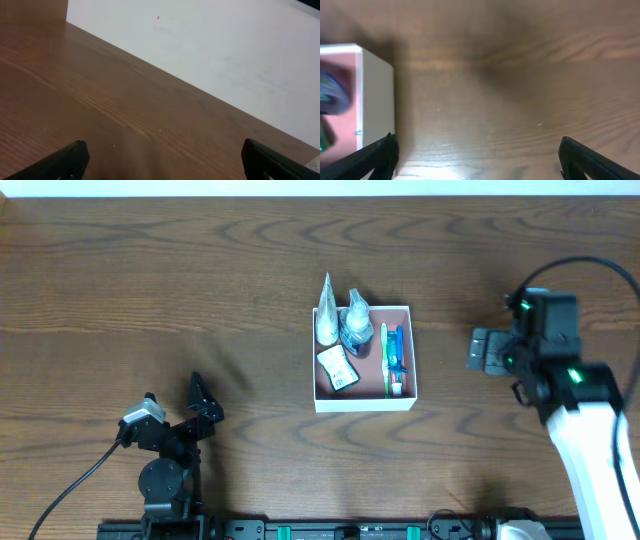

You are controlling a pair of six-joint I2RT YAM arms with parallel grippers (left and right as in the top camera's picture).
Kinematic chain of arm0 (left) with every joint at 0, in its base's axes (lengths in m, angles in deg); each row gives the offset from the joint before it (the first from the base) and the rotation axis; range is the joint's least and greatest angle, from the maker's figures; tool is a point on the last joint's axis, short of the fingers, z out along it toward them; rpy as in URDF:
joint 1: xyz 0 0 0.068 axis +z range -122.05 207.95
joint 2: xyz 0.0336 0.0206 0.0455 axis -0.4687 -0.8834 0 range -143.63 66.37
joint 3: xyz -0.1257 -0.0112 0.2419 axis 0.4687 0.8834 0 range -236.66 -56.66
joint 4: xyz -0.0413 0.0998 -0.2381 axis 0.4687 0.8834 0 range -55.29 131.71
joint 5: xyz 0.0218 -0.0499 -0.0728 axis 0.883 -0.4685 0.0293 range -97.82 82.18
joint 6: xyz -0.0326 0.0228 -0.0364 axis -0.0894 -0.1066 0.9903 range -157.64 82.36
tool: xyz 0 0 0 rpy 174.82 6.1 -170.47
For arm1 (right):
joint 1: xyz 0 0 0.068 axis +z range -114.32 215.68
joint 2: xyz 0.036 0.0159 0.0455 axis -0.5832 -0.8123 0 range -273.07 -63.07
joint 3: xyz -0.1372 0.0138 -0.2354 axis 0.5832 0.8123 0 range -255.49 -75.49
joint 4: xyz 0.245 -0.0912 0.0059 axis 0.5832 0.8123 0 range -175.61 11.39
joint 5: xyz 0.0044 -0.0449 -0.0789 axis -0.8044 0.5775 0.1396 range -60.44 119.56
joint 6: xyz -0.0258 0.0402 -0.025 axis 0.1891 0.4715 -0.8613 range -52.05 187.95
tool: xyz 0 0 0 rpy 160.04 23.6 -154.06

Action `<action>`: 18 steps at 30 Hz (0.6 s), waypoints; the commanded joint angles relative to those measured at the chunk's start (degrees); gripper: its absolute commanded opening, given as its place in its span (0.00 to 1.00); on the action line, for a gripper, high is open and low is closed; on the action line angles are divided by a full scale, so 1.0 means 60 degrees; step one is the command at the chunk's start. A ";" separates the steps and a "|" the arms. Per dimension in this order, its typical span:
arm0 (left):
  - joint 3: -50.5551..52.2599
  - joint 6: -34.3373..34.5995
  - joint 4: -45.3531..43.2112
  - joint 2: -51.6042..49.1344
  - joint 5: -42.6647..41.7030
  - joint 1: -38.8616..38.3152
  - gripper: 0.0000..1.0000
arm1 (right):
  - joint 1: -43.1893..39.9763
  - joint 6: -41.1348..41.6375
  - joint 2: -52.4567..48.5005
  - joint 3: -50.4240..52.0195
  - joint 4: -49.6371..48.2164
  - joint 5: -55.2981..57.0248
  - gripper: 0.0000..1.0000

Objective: Pack container

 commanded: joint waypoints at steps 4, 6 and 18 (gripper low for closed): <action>0.0182 -0.0120 0.0390 0.0055 0.0018 -0.0022 0.98 | 0.0062 -0.0353 0.1963 0.0022 0.0200 0.0204 0.99; 0.0182 -0.0120 0.0390 0.0055 0.0018 -0.0022 0.98 | 0.0062 -0.0346 0.2594 0.0149 0.0284 0.0109 0.99; 0.0182 -0.0120 0.0390 0.0055 0.0018 -0.0022 0.98 | 0.0062 -0.0138 0.6790 0.5333 -0.7504 -0.1395 0.99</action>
